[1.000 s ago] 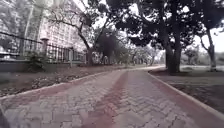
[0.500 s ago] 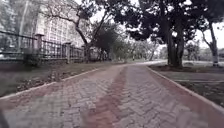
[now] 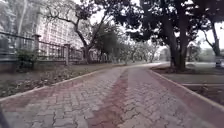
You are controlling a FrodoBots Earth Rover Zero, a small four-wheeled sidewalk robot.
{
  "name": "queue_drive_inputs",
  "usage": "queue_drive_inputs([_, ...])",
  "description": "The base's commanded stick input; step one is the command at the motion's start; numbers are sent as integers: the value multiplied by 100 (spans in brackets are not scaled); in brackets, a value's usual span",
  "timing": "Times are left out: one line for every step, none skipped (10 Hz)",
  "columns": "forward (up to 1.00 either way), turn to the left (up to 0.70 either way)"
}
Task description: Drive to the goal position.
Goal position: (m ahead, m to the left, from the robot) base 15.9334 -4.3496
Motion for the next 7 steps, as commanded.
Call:
queue_drive_inputs([70, 0])
queue_drive_inputs([70, 0])
queue_drive_inputs([70, 0])
queue_drive_inputs([70, -1])
queue_drive_inputs([70, -2])
queue_drive_inputs([70, -18])
queue_drive_inputs([70, -6])
